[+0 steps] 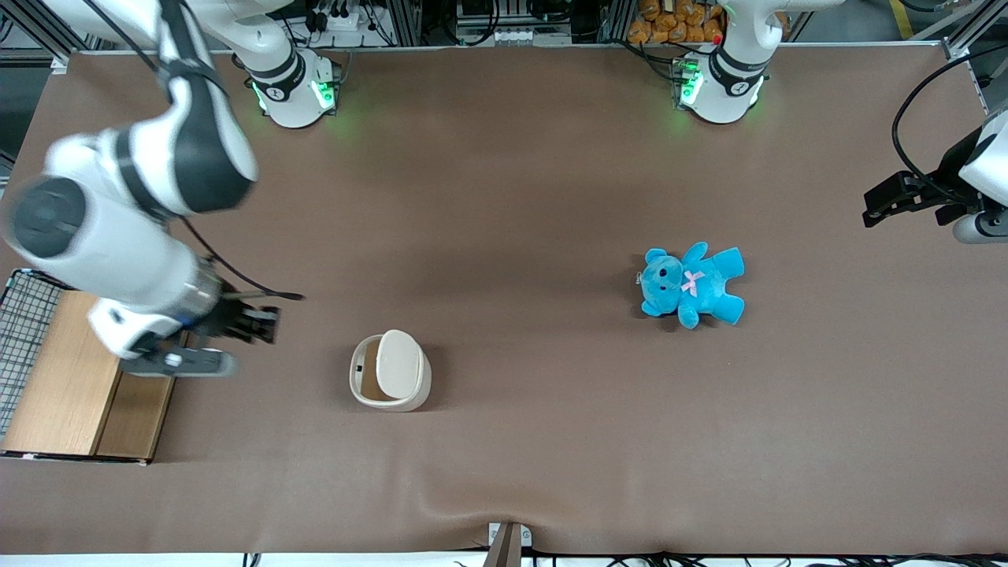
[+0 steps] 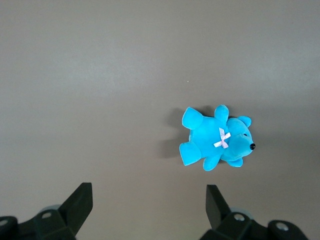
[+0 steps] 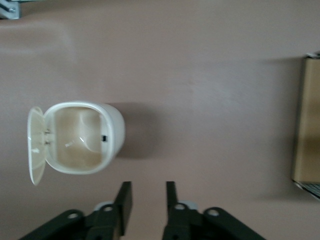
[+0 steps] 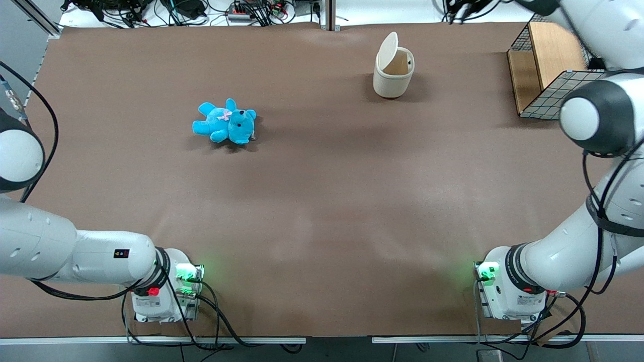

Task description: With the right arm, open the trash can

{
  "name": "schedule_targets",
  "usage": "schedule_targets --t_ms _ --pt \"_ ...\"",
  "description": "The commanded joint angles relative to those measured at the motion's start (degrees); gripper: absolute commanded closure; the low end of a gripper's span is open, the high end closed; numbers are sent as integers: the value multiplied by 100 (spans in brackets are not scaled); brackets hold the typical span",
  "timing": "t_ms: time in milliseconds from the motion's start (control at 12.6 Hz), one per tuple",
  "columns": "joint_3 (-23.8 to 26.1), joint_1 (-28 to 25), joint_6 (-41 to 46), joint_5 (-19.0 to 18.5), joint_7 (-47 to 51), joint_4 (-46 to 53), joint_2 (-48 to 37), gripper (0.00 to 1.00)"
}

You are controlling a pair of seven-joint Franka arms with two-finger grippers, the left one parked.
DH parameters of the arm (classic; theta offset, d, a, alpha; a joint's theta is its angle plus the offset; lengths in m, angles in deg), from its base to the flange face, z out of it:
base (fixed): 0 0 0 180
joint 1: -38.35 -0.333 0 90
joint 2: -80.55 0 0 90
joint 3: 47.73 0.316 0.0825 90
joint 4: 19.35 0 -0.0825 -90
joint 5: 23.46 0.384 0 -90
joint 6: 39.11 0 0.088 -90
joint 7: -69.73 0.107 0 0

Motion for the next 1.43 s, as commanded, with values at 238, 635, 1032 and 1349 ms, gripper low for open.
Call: schedule_targets --t_ms 238,635,1032,1349 --pt "70 456 1377 67 -64 -205 -1377 0" --pt "114 1247 2240 58 -459 -197 -2170 0" --pt "131 1406 2425 -3 -406 -144 -2206 0" --pt "122 1406 2443 -56 -415 -144 -2206 0"
